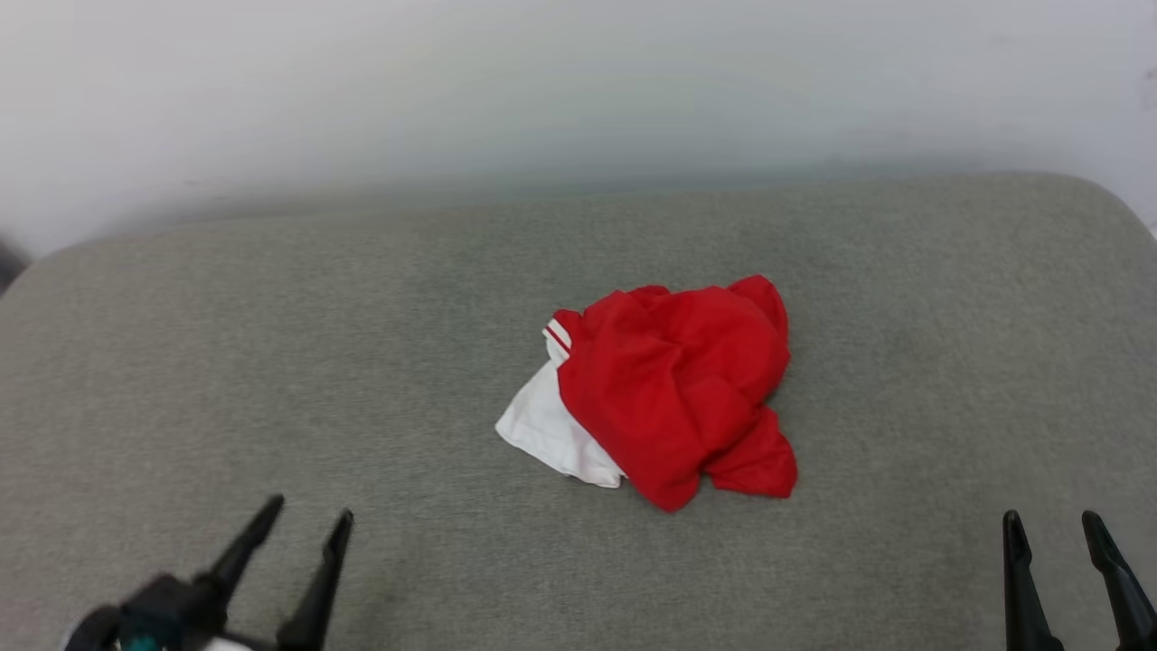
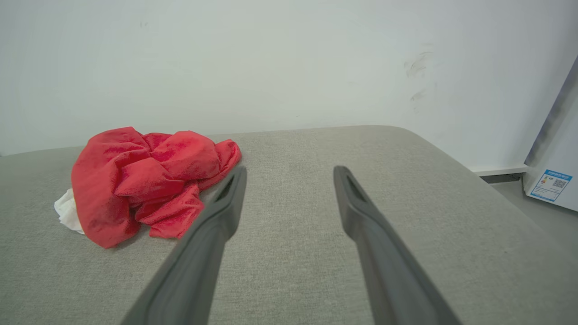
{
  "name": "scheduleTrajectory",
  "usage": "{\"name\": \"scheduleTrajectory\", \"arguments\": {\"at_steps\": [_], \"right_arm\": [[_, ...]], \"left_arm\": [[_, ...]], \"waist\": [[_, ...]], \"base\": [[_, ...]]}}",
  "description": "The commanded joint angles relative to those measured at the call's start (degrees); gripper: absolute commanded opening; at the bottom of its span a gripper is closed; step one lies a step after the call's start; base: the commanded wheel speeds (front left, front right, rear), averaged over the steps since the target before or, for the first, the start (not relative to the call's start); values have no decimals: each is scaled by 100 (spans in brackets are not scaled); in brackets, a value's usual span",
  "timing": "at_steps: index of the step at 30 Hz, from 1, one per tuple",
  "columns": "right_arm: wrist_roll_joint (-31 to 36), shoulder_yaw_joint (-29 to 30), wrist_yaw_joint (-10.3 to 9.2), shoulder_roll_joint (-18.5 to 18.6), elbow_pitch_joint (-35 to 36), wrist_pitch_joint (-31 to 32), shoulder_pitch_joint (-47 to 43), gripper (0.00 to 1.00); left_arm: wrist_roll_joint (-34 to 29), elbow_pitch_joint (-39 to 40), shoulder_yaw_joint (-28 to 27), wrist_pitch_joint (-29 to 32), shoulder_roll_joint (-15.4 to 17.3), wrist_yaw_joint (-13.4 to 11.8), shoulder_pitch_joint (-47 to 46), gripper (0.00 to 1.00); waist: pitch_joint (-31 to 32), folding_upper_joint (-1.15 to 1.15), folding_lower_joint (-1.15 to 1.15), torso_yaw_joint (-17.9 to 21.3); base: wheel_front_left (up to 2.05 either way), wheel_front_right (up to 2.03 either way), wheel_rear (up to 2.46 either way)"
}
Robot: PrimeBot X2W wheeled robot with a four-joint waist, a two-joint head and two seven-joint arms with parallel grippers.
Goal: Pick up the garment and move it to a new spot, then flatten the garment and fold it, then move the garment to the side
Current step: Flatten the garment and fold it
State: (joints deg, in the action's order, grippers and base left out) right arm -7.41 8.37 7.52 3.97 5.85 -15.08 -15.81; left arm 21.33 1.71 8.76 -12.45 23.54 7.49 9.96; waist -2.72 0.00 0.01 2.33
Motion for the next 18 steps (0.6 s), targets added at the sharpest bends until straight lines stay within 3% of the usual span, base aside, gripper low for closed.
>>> {"name": "scheduleTrajectory", "arguments": {"at_steps": [1,7,18], "right_arm": [[18,10,-6,-8,7,-13,73,100],[-9,4,-6,-61,-23,-13,247,100],[-261,-180,-6,-113,-107,-13,547,100]], "left_arm": [[199,-63,70,163,190,-4,-279,100],[1170,-487,597,1765,1121,-4,-1303,100],[2153,-1400,1517,4016,1690,-2,-3020,100]], "waist": [[-155,0,-1,194],[-428,0,-1,679],[-987,0,-1,1554]], "base": [[0,0,0],[0,0,0],[0,0,0]]}}
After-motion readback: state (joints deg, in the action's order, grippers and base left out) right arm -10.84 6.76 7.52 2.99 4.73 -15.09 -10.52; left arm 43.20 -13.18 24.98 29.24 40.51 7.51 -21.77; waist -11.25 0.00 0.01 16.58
